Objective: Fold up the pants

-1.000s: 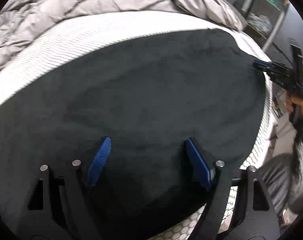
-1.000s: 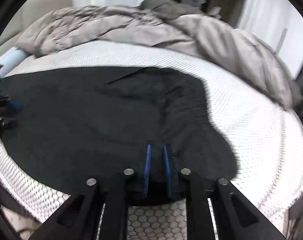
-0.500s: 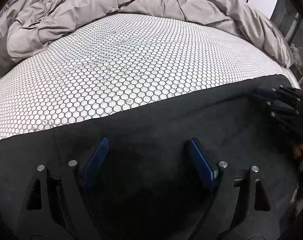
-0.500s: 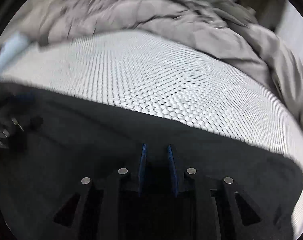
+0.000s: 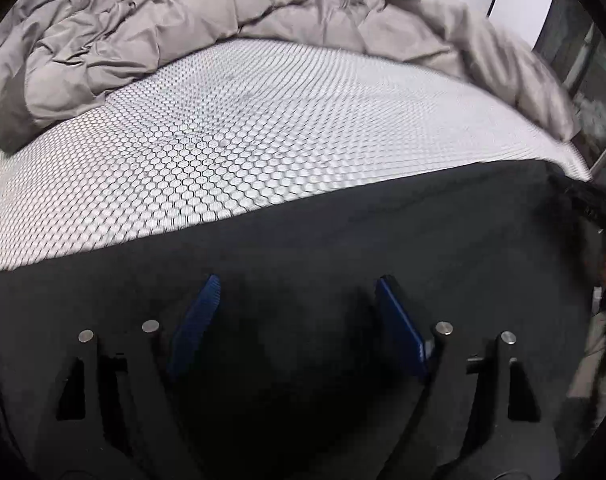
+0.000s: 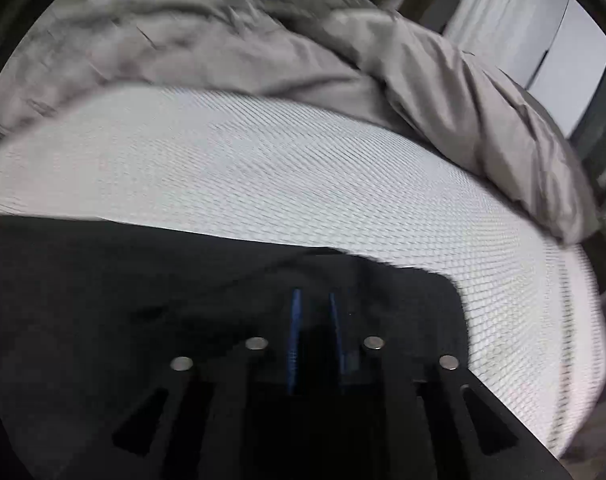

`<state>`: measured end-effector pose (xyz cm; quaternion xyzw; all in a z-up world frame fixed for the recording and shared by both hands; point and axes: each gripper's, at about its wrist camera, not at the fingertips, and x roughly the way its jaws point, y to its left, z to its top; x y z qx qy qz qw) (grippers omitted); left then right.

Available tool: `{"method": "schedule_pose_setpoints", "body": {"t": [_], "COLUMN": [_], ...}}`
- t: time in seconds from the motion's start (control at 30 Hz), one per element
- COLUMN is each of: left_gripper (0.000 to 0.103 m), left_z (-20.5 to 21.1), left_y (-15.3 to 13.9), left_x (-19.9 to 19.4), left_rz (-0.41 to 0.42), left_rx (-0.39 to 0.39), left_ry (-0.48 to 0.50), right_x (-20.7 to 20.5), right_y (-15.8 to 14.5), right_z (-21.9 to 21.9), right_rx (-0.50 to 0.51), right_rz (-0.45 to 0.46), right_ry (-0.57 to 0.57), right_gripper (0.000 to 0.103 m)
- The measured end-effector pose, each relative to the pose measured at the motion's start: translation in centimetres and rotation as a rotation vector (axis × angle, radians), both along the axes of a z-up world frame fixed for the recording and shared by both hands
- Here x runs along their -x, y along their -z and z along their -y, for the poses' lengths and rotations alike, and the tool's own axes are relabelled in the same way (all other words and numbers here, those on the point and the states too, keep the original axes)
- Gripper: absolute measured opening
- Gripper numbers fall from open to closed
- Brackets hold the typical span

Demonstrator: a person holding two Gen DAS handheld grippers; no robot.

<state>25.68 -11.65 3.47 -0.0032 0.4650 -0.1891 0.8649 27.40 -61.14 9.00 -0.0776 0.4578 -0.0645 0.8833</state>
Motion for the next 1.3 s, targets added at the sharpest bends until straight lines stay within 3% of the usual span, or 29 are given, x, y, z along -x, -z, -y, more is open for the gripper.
{"method": "schedule_pose_setpoints", "body": {"t": [0.07, 0.13, 0.17, 0.23, 0.3, 0.4, 0.43, 0.47, 0.53, 0.7, 0.8, 0.9, 1.03, 1.1, 1.17, 1.23, 1.3], "left_gripper": [0.079, 0.079, 0.079, 0.079, 0.079, 0.083, 0.083, 0.082, 0.082, 0.083, 0.083, 0.083, 0.087, 0.091, 0.091, 0.091, 0.091], "left_z": [0.2, 0.4, 0.4, -1.0, -2.7, -5.0, -5.5, -5.9, -6.2, -3.5, -1.2, 1.3, 3.7, 4.1, 4.1, 3.2, 1.7], "left_y": [-0.3, 0.3, 1.1, 1.4, 1.1, 1.1, 0.9, 0.6, -0.5, -2.9, -2.9, -1.9, 0.9, 1.5, 1.2, 0.8, 0.4], "left_x": [2.4, 4.1, 4.5, 5.5, 6.3, 7.8, 8.3, 8.6, 9.7, 13.9, 15.6, 16.6, 16.7, 16.3, 16.3, 16.1, 15.9], "left_rz": [0.008, 0.012, 0.002, -0.002, 0.0, 0.04, 0.052, 0.053, 0.049, 0.117, 0.115, 0.09, 0.0, 0.023, 0.017, 0.008, -0.006], "left_rx": [-0.006, -0.079, -0.138, -0.142, -0.136, -0.28, -0.282, -0.268, -0.203, -0.027, 0.029, 0.025, -0.042, -0.076, -0.053, -0.005, 0.03], "left_ry": [0.04, 0.069, 0.076, 0.058, 0.028, -0.082, -0.091, -0.102, -0.135, -0.028, 0.035, 0.079, 0.124, 0.136, 0.133, 0.12, 0.082], "right_x": [1.5, 2.2, 2.4, 2.5, 3.0, 4.9, 5.7, 6.7, 8.2, 15.0, 17.5, 17.4, 15.7, 14.2, 12.8, 11.8, 11.0], "right_y": [-1.1, -0.5, 0.5, 2.8, 3.7, 2.6, 2.5, 2.3, 1.4, -2.7, -1.2, 1.8, 3.7, 3.6, 3.4, 2.8, 1.4], "right_z": [-1.8, -4.3, -5.4, -6.5, -6.3, -4.1, -3.5, -2.5, -0.6, 7.7, 11.2, 13.0, 14.1, 14.5, 14.4, 13.8, 13.0], "right_rx": [-0.035, -0.033, -0.018, 0.07, 0.123, 0.185, 0.237, 0.276, 0.223, -0.267, -0.542, -0.715, -0.865, -0.865, -0.844, -0.796, -0.771], "right_rz": [0.028, 0.027, -0.008, -0.079, -0.085, -0.061, -0.045, -0.038, -0.017, 0.148, 0.128, 0.077, 0.168, 0.182, 0.172, 0.158, 0.183], "right_ry": [-0.064, -0.154, -0.21, -0.245, -0.239, -0.148, -0.126, -0.109, -0.046, 0.18, 0.241, 0.272, 0.276, 0.289, 0.31, 0.339, 0.331], "right_gripper": [0.037, 0.067, 0.074, 0.074, 0.075, 0.086, 0.09, 0.09, 0.09, 0.09, 0.09, 0.089, 0.089, 0.083, 0.05, 0.03, 0.024]}}
